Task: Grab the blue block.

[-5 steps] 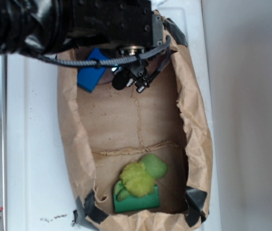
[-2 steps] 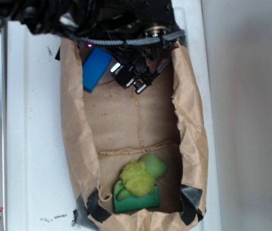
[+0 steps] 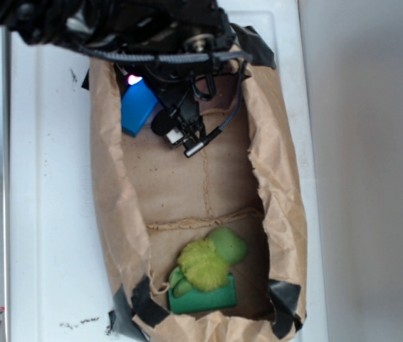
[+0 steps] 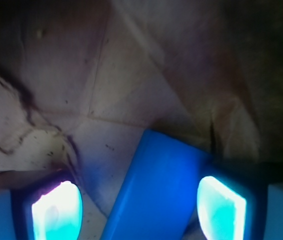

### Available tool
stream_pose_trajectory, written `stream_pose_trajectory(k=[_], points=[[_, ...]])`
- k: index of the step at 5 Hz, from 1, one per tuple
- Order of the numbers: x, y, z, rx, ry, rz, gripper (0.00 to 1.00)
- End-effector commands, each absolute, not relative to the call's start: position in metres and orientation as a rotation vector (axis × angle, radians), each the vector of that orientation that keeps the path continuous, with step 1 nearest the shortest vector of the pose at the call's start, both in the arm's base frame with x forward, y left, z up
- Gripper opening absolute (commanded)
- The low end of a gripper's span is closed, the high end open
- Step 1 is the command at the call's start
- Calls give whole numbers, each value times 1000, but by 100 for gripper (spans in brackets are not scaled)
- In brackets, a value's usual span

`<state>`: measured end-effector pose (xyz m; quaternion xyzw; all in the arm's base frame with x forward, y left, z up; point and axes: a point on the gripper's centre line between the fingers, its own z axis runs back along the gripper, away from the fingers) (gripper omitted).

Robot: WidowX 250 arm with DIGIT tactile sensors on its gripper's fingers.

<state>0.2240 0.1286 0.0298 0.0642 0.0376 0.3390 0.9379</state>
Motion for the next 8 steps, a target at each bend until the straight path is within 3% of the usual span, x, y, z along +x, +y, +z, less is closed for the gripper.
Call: stream_pose_trajectory(k=[1, 3, 5, 8], points=[[209, 141, 39, 120, 80, 698, 100], [215, 133, 42, 105, 98, 738, 100], [216, 128, 44, 210, 156, 879, 100], [211, 131, 39, 252, 100, 879, 100]])
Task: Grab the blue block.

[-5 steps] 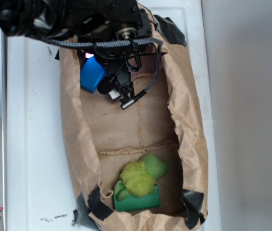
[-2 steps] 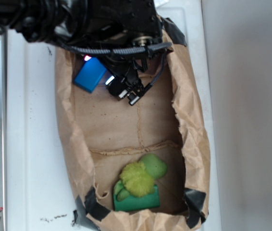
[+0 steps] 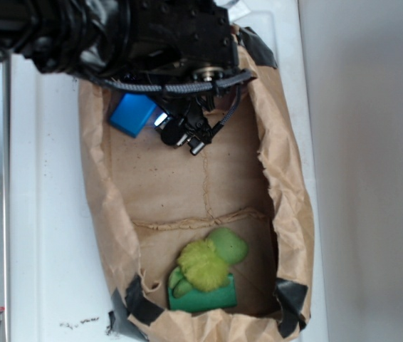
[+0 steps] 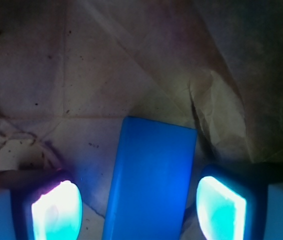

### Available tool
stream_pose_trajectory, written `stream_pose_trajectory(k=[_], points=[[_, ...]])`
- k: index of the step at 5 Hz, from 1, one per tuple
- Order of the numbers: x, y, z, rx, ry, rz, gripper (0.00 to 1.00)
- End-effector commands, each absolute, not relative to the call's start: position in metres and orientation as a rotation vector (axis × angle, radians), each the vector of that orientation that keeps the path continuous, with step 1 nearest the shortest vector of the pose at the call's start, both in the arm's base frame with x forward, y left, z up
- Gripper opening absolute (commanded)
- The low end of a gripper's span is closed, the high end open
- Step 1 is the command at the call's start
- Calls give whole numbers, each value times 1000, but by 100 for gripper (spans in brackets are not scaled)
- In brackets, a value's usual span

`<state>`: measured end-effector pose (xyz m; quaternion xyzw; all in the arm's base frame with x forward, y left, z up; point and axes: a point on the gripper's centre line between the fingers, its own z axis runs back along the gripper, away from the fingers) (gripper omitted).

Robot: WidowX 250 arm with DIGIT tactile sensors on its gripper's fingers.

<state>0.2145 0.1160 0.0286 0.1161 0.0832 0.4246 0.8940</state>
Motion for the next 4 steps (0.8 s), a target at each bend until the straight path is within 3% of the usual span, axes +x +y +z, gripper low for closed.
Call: stream_pose_trajectory(k=[1, 2, 4], points=[[210, 133, 29, 270, 85, 860, 100], [207, 127, 14, 264, 146, 831, 100], [207, 120, 15, 232, 206, 813, 100]])
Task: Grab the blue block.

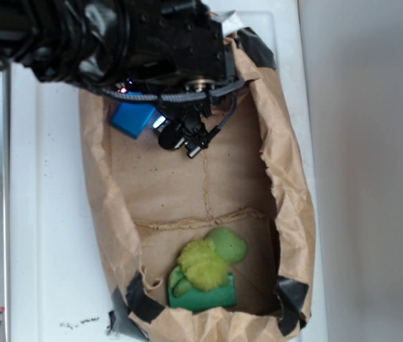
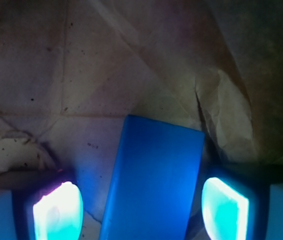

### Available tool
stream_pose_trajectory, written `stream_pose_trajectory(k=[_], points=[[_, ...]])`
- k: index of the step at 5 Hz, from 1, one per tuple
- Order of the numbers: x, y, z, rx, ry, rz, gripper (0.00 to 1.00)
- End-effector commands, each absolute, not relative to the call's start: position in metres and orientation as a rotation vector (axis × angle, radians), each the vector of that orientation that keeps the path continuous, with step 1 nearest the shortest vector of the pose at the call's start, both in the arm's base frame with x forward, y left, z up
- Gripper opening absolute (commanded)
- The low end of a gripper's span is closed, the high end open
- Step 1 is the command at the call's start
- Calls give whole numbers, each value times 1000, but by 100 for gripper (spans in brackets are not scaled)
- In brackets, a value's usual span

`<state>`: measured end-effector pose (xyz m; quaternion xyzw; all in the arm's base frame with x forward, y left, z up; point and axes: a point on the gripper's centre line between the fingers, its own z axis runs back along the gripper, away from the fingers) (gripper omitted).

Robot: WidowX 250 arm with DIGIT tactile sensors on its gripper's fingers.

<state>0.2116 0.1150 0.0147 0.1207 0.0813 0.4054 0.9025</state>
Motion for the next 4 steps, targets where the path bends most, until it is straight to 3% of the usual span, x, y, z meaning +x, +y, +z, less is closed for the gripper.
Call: stream_pose_trajectory(k=[1, 2, 4], points=[[210, 121, 18, 226, 152, 838, 0], [212, 121, 21, 221, 77, 844, 0], [216, 121, 27, 217, 11, 863, 0]])
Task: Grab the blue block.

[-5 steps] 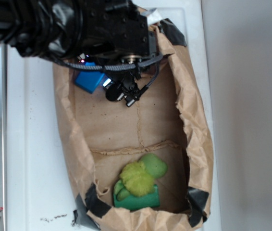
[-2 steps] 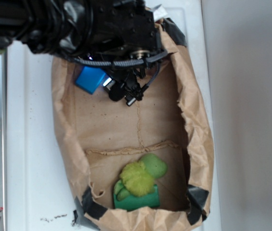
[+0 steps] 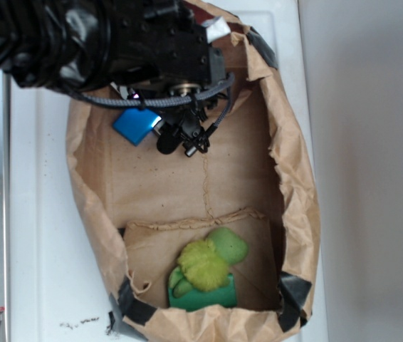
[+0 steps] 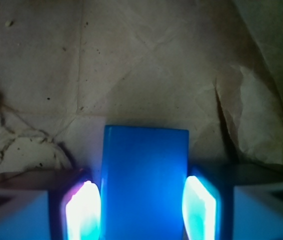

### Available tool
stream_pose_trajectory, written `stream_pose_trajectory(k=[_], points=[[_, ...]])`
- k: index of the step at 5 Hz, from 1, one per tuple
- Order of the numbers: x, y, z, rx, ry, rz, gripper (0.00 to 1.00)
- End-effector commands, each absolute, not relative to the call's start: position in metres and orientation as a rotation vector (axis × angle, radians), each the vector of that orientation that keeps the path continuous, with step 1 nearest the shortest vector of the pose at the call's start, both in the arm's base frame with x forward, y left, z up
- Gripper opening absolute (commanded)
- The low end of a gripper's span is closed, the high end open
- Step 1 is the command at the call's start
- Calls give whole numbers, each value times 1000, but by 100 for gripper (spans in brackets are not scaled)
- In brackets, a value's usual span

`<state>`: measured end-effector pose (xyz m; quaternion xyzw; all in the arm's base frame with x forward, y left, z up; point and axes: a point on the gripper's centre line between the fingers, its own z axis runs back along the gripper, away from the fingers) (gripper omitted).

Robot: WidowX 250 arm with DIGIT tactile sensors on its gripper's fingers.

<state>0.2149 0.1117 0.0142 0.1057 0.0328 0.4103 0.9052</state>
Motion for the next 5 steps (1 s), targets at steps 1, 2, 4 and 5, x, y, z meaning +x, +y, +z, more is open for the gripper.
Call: stream_pose_trajectory(k=[1, 2, 4, 5], points=[[220, 119, 34, 202, -38, 804, 0], [227, 110, 52, 157, -158, 626, 0], [247, 78, 99, 92, -235, 449, 0], [242, 63, 111, 109, -239, 383, 0]])
